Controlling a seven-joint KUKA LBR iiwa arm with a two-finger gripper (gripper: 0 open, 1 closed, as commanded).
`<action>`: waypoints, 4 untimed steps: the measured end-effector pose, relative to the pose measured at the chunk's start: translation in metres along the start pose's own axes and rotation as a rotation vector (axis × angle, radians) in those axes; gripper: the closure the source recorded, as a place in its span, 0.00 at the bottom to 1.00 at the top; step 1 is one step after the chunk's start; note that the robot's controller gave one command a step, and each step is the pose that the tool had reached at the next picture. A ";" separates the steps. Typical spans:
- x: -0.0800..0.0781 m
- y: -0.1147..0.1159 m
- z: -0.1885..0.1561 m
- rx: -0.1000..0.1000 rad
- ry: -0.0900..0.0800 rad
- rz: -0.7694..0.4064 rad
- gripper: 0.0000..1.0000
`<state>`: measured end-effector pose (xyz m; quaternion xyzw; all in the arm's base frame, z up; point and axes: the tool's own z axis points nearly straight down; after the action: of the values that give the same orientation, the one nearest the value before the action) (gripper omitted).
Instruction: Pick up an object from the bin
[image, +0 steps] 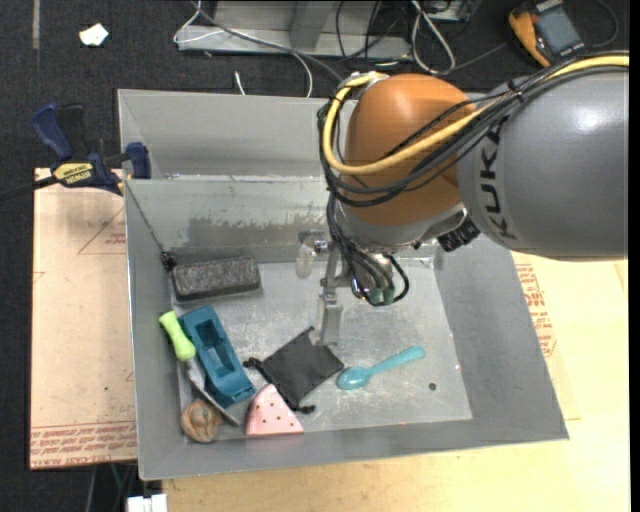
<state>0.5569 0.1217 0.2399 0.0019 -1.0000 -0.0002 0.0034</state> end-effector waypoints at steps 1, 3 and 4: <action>-0.002 -0.001 -0.005 -0.001 -0.008 0.003 0.00; 0.030 -0.025 0.098 -0.003 -0.012 -0.195 0.00; 0.028 -0.047 0.142 0.000 -0.019 -0.171 0.00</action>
Offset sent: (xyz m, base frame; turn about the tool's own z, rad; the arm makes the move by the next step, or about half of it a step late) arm -0.0329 -0.0969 -0.0914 -0.2179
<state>0.5280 0.0751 0.0977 0.0871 -0.9962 -0.0008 -0.0063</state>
